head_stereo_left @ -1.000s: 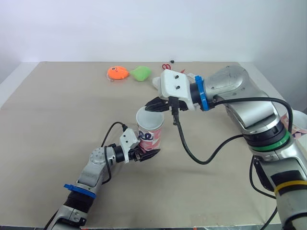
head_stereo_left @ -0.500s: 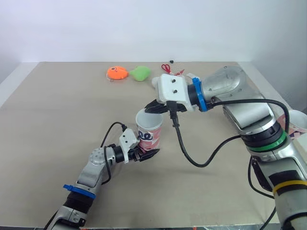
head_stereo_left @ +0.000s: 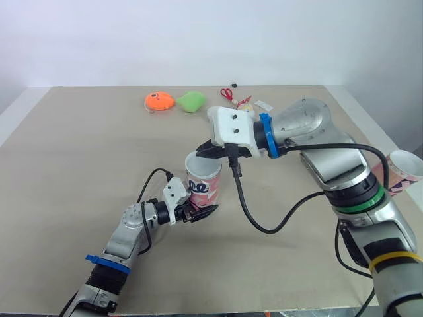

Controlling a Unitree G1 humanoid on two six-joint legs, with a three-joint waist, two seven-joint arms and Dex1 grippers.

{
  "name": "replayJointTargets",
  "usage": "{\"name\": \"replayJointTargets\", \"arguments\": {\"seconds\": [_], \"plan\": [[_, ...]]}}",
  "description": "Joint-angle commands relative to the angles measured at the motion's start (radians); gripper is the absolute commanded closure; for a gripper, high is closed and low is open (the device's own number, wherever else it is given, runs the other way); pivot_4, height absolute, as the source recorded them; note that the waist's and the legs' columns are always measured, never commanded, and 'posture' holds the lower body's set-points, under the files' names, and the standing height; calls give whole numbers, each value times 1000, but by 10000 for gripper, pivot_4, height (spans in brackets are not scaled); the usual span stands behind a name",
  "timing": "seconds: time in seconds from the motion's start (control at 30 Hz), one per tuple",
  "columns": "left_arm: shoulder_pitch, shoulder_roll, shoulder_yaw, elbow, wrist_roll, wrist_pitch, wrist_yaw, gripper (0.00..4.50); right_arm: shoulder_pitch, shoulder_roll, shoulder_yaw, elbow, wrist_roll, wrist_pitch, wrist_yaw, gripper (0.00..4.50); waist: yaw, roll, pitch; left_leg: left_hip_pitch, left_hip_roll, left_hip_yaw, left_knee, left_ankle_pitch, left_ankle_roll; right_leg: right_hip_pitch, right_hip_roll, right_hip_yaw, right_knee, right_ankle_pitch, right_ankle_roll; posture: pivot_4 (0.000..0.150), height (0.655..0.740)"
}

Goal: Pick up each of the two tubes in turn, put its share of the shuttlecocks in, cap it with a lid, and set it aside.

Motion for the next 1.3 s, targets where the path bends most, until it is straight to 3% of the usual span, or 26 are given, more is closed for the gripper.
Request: {"name": "replayJointTargets", "arguments": {"seconds": [0.03,0.43,0.57,0.6,0.77,0.83,0.97,1.07,1.17,1.2,1.3], "plan": [[30,13,-26,31,13,37,-6,11899,23,19,12,-36,-1,9,-5,44879,0,0,-1,0,0,0,0,0,0,0,0,0,0,0,0,1500,7400],[27,16,-27,34,14,37,-9,11899,26,14,-15,-50,-4,1,12,44879,-1,0,-2,1,1,0,0,0,0,0,1,0,0,-1,-1,1500,7400],[25,15,-27,37,15,36,-10,11899,4,15,-41,-40,10,-4,19,29613,0,0,-2,1,1,0,-1,0,0,0,0,0,0,-1,-1,1500,7400],[25,14,-27,38,16,36,-10,11899,-1,15,-45,-37,14,-5,21,28182,0,0,-2,1,1,0,-1,0,0,0,0,0,0,-1,-1,1500,7400],[22,13,-27,43,15,36,-10,11899,-36,13,-64,-6,25,-23,31,5758,0,-1,-2,0,0,0,-1,0,0,0,0,0,0,-1,-1,1500,7400],[21,11,-27,44,15,35,-10,11899,-70,12,-87,18,43,-26,38,602,0,-1,-2,0,0,0,-1,0,0,0,0,0,0,-1,-1,1500,7400],[21,10,-29,46,16,34,-11,11899,-157,-2,-154,52,99,-28,65,602,0,0,-2,-1,0,0,-1,0,0,-1,0,0,0,-1,-1,1500,7400],[20,10,-30,48,16,33,-11,11899,-187,-25,-165,61,121,-32,103,8353,0,-1,-2,-1,0,0,-1,0,0,-1,0,0,0,-1,-2,1500,7400],[19,9,-31,50,17,31,-11,11899,-180,-58,-126,55,128,-12,167,23878,0,-1,-2,-1,0,0,-1,0,0,-1,0,0,0,-1,-3,1500,7400],[18,9,-31,51,17,30,-11,11899,-165,-69,-110,49,119,-16,179,26349,0,-1,-2,-1,0,0,-1,0,0,-1,0,0,0,-1,-2,1500,7400],[16,6,-31,54,17,28,-10,11899,-118,-76,-53,37,78,-38,183,40533,0,-1,-2,-1,0,0,-1,0,0,-1,-1,0,0,-1,-2,1500,7400]]}}
